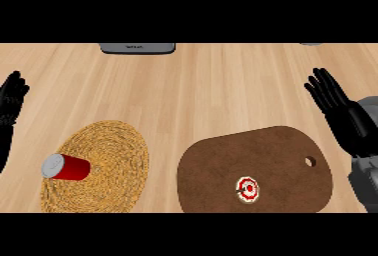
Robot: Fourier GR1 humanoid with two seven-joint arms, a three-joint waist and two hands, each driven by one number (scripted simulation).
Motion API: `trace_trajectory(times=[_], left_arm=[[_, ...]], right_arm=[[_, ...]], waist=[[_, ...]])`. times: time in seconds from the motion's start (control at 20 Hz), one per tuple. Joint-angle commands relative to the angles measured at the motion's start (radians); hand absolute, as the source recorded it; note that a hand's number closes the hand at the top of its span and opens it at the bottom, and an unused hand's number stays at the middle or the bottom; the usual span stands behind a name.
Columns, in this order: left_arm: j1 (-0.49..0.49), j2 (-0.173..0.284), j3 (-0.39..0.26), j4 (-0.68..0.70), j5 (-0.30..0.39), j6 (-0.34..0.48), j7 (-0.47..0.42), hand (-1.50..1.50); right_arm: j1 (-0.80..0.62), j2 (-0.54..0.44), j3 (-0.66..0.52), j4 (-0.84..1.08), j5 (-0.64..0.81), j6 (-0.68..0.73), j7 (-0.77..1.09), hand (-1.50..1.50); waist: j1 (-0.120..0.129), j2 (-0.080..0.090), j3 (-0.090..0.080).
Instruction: Pick the cupcake from the cutting board and place it in the pan
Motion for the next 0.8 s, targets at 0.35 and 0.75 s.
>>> trace_trajectory(times=[0.35,0.75], left_arm=[[0.189,-0.325,-0.05,0.153,0.233,0.082,0.237,0.0],[0.199,-0.349,-0.018,0.098,0.259,0.122,0.294,0.0]], right_arm=[[0.194,0.07,0.1,-0.135,0.233,-0.296,0.028,1.5],[0.464,0.16,0.271,-0.351,0.567,-0.607,-0.084,-1.5]], waist=[[-0.113,-0.01,-0.053],[-0.161,-0.017,-0.048]])
